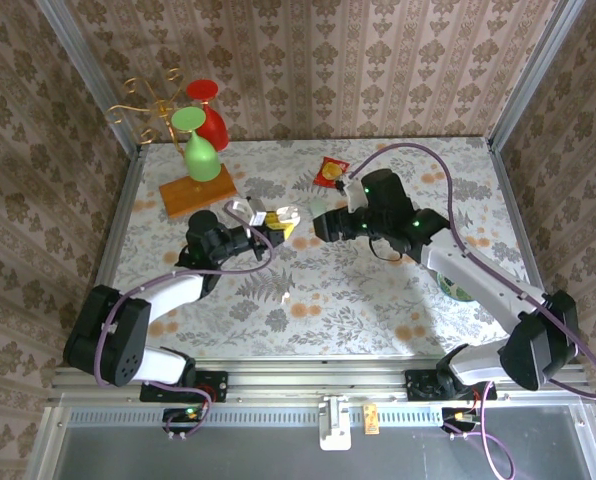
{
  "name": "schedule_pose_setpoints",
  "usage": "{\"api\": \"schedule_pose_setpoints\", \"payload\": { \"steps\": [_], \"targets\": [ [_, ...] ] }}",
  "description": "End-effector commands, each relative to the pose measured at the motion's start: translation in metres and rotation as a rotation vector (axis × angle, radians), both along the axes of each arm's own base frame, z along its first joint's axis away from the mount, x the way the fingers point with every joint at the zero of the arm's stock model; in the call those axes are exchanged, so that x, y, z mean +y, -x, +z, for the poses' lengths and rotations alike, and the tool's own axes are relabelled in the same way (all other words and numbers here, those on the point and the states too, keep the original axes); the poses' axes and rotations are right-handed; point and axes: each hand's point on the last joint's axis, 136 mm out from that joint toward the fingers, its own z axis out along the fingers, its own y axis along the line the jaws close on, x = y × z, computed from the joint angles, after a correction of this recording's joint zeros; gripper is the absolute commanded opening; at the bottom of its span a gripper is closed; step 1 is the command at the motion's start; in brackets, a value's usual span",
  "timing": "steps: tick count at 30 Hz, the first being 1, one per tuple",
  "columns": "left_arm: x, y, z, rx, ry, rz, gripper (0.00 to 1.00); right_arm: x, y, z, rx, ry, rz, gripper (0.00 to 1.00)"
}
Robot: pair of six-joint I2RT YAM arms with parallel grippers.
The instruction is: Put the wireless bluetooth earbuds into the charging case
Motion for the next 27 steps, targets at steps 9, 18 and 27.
{"api": "schedule_pose_setpoints", "payload": {
  "steps": [9, 18, 27],
  "targets": [
    [0.027, 0.004, 0.034, -0.155, 0.027, 0.124, 0.05, 0.028, 0.033, -0.11, 0.502, 0.039, -0.133, 0.66],
    [0.026, 0.014, 0.038, -0.187, 0.031, 0.106, 0.06, 0.08, 0.062, -0.177, 0.691, 0.165, -0.039, 0.59],
    [0.024, 0.016, 0.037, -0.193, 0.034, 0.094, 0.06, 0.098, 0.064, -0.195, 0.714, 0.293, 0.111, 0.43]
  ]
}}
